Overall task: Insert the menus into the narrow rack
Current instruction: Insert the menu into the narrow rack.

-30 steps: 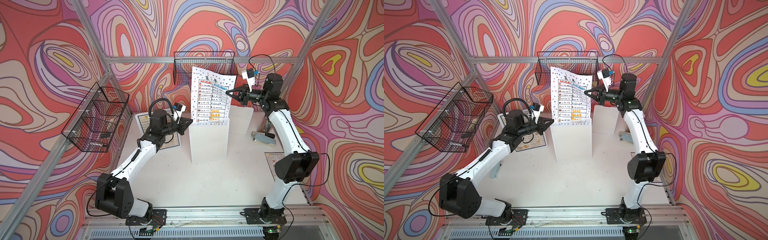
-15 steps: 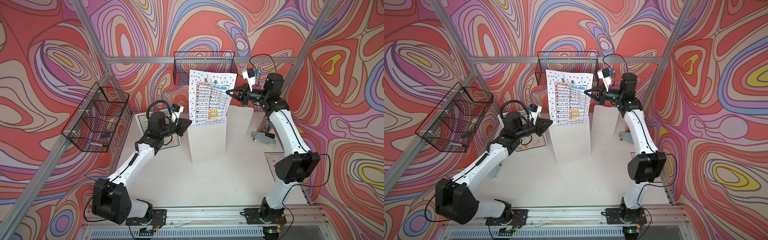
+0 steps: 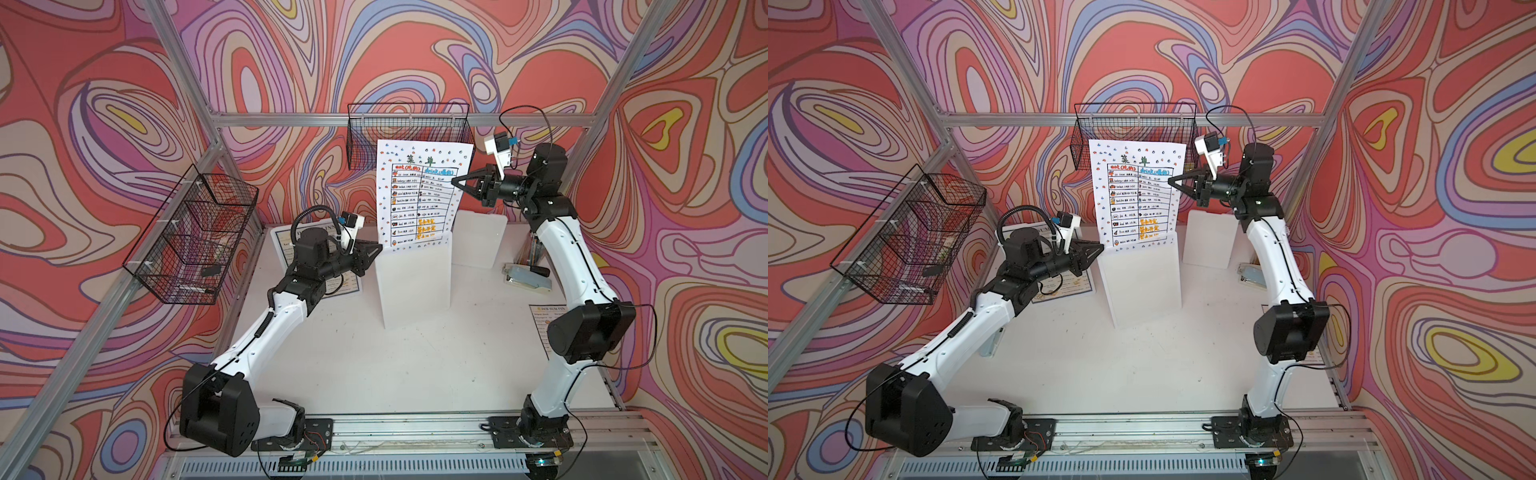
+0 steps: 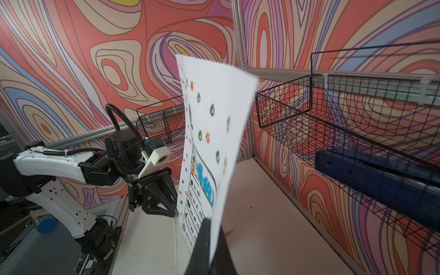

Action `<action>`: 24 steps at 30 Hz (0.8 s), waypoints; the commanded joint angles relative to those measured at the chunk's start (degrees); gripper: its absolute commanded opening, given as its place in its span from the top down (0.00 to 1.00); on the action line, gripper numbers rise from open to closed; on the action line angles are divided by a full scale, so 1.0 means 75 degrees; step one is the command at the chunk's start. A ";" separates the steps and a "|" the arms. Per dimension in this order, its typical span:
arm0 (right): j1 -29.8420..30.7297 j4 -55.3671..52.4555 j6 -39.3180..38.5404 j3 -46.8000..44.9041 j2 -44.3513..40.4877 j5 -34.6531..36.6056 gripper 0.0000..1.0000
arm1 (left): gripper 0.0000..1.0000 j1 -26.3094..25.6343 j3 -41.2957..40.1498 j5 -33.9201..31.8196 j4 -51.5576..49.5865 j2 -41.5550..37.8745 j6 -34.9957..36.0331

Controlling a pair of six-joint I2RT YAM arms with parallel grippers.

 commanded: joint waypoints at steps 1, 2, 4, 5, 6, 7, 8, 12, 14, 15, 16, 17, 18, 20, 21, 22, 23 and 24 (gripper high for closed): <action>-0.0023 0.0102 0.0153 0.0213 0.0187 -0.0155 1.00 | 0.77 0.0022 0.0027 -0.0081 0.0143 -0.0197 -0.0206; -0.0021 0.0121 0.0167 0.0219 0.0221 -0.0155 1.00 | 0.78 0.0023 0.0062 -0.0042 0.0102 -0.0197 -0.0206; -0.0019 0.0122 0.0206 0.0262 0.0297 -0.0146 1.00 | 0.79 -0.0010 0.0033 -0.0016 0.0108 -0.0219 -0.0206; -0.0023 0.0082 0.0181 0.0309 0.0339 -0.0126 1.00 | 0.79 -0.0049 0.0019 -0.0038 0.0112 -0.0241 -0.0200; -0.0019 -0.0022 0.0138 0.0393 0.0385 -0.0119 1.00 | 0.80 -0.0059 -0.0003 -0.0063 0.0099 -0.0254 -0.0185; -0.0019 -0.0134 0.0078 0.0477 0.0428 -0.0103 1.00 | 0.79 -0.0095 -0.0023 -0.0076 0.0097 -0.0266 -0.0174; -0.0022 -0.0210 0.0050 0.0550 0.0482 -0.0097 1.00 | 0.79 -0.0123 -0.0017 -0.0112 0.0089 -0.0267 -0.0160; -0.0015 -0.0299 0.0015 0.0641 0.0547 -0.0155 1.00 | 0.79 -0.0156 0.0123 -0.0161 -0.0047 -0.0143 -0.0136; -0.0012 -0.0384 -0.0047 0.0638 0.0523 -0.0165 1.00 | 0.79 -0.0186 0.0159 -0.0141 -0.0060 -0.0092 -0.0115; -0.0007 -0.0401 -0.0057 0.0631 0.0497 -0.0194 1.00 | 0.79 -0.0230 0.0150 -0.0147 -0.0054 -0.0078 -0.0081; -0.0006 -0.0402 -0.0049 0.0624 0.0491 -0.0214 1.00 | 0.81 -0.0253 0.0148 -0.0189 -0.0061 -0.0073 -0.0048; -0.0014 -0.0394 -0.0060 0.0587 0.0450 -0.0243 1.00 | 0.84 -0.0286 0.0144 -0.0244 -0.0078 -0.0079 -0.0020; -0.0006 -0.0351 -0.0056 0.0535 0.0403 -0.0237 1.00 | 0.86 -0.0292 0.0127 -0.0260 -0.0077 -0.0085 -0.0011; -0.0011 -0.0266 -0.0017 0.0453 0.0352 -0.0237 1.00 | 0.91 -0.0344 0.0061 -0.0320 -0.0067 -0.0131 -0.0018; -0.0012 -0.0249 -0.0024 0.0434 0.0344 -0.0237 1.00 | 0.93 -0.0374 0.0013 -0.0344 -0.0055 -0.0164 -0.0019; -0.0006 -0.0238 -0.0019 0.0411 0.0346 -0.0243 1.00 | 0.94 -0.0395 -0.0045 -0.0377 -0.0033 -0.0210 -0.0019; -0.0005 -0.0236 -0.0022 0.0390 0.0337 -0.0226 1.00 | 0.96 -0.0420 -0.0120 -0.0462 -0.0020 -0.0273 -0.0019; -0.0010 -0.0237 -0.0039 0.0356 0.0309 -0.0210 1.00 | 0.98 -0.0455 -0.0195 -0.0567 -0.0037 -0.0349 -0.0023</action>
